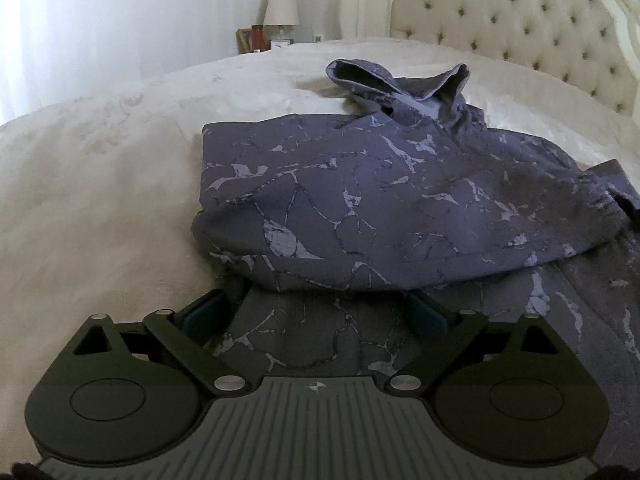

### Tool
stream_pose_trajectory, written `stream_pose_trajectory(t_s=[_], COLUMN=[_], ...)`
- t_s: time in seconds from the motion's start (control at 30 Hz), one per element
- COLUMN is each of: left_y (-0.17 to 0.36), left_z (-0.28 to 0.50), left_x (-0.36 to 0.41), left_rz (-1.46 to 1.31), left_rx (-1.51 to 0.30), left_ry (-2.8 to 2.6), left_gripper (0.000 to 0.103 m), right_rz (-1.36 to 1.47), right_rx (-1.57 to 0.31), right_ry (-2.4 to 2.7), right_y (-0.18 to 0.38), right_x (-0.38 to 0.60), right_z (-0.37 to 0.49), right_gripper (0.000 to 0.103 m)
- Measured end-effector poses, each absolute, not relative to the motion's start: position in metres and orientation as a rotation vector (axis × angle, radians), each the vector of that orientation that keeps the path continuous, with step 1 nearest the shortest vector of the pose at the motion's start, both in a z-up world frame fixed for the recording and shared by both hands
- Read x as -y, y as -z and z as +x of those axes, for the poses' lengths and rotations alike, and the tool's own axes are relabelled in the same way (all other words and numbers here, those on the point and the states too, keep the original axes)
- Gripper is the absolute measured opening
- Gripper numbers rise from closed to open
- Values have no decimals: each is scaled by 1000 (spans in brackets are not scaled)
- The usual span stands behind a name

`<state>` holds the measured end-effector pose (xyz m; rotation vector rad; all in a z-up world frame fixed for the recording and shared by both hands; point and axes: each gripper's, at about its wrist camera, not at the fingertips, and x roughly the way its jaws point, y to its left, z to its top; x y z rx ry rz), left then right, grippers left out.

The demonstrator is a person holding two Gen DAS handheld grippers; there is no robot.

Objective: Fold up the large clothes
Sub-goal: 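Grasp the other jacket sleeve with the right gripper and lift it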

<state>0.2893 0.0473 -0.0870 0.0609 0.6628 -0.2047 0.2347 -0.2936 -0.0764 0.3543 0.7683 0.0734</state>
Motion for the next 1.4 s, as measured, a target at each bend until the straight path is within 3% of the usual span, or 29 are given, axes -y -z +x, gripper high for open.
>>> stream_pose_trajectory(t_s=[0.1,0.17,0.2,0.27,0.33,0.43,0.53,0.57,0.63,0.67,1.13,1.4], left_y=[87,87,88,88,88,89,89,89,89,89,84,66], left_z=[289,288,288,288,288,287,287,287,287,287,288,262], left_x=[-47,-47,-47,-47,-47,-46,-46,-46,-46,-46,-39,-24], left_rz=[58,58,57,55,54,62,65,65,66,67,111,110], left_rx=[-661,-660,-659,-658,-661,-659,-660,-660,-660,-660,-681,-697], left_ry=[206,206,206,206,208,204,202,202,202,202,177,206], left_gripper=[98,98,98,100,101,102,102,102,102,102,102,101], right_rz=[419,427,420,390,342,286,281,271,276,288,375,447], right_rx=[-794,-780,-779,-765,-717,-701,-776,-781,-778,-773,-736,-772], right_ry=[-29,-7,8,27,33,57,55,53,25,5,354,586], right_y=[90,91,90,84,74,72,88,90,86,82,31,42], right_x=[302,304,305,304,304,303,302,300,302,305,468,545], right_z=[255,262,265,267,266,267,269,268,260,254,153,109], right_gripper=[80,65,56,25,22,23,33,39,69,74,78,85])
